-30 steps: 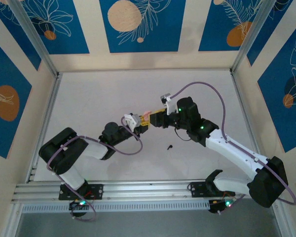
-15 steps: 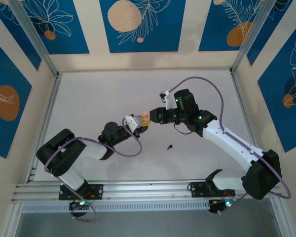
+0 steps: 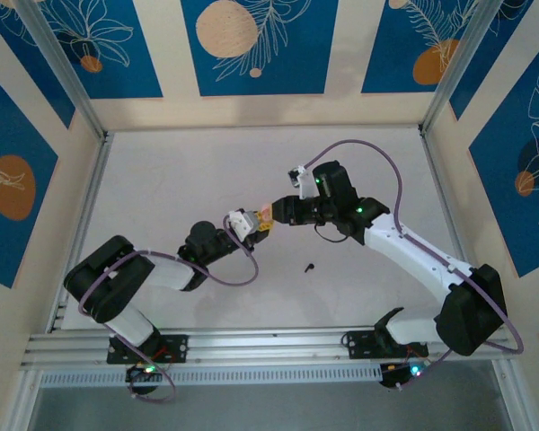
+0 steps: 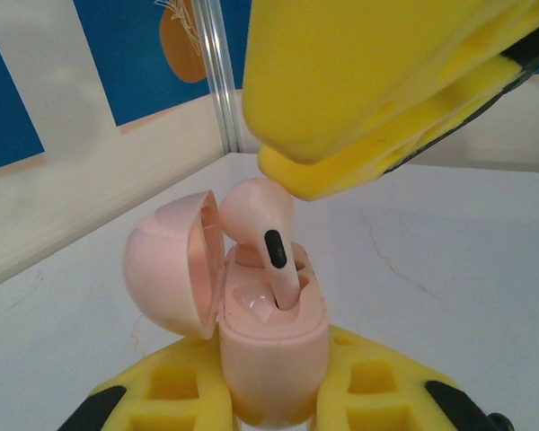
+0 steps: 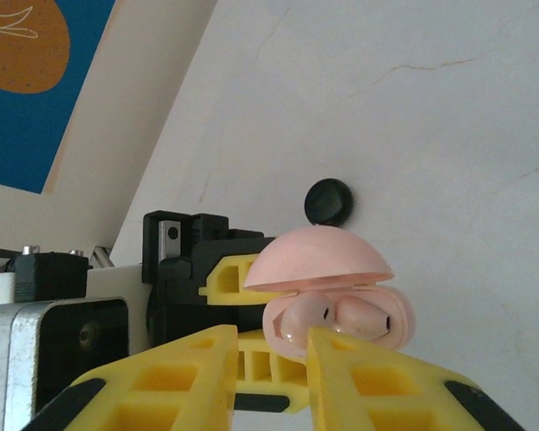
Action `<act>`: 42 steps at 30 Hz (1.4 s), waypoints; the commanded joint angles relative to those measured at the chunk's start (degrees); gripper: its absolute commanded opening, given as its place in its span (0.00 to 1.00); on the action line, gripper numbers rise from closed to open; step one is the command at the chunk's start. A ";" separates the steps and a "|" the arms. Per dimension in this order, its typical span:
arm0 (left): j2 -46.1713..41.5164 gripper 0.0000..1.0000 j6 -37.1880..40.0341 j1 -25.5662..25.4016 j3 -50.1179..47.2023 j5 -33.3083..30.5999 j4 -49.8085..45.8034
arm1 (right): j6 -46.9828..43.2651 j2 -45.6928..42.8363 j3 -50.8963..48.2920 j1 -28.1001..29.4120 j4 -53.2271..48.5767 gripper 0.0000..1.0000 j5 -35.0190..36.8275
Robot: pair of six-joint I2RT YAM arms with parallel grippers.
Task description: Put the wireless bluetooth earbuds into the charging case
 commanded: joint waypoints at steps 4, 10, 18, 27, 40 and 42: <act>-1.55 0.05 1.21 -0.67 -0.80 -0.33 0.29 | -1.37 0.70 2.28 -0.46 0.19 0.27 0.16; -2.22 0.05 1.52 -0.67 -0.63 -0.24 -0.60 | -1.67 1.47 2.37 -0.54 0.39 0.25 -1.00; -3.13 0.05 1.91 -0.73 -0.58 -0.23 -2.02 | -1.92 2.77 2.72 -0.65 0.37 0.21 -2.38; -3.66 0.05 2.35 -0.76 -0.54 -0.23 -3.16 | -3.37 3.50 3.16 -0.64 -0.14 0.20 -4.46; -4.44 0.05 2.75 -1.02 -0.49 -0.06 -4.49 | -6.11 3.95 4.71 -0.56 -2.91 0.25 -5.71; -4.62 0.05 2.84 -1.02 -0.45 0.03 -4.73 | -6.77 3.66 5.15 -0.62 -4.01 0.26 -4.98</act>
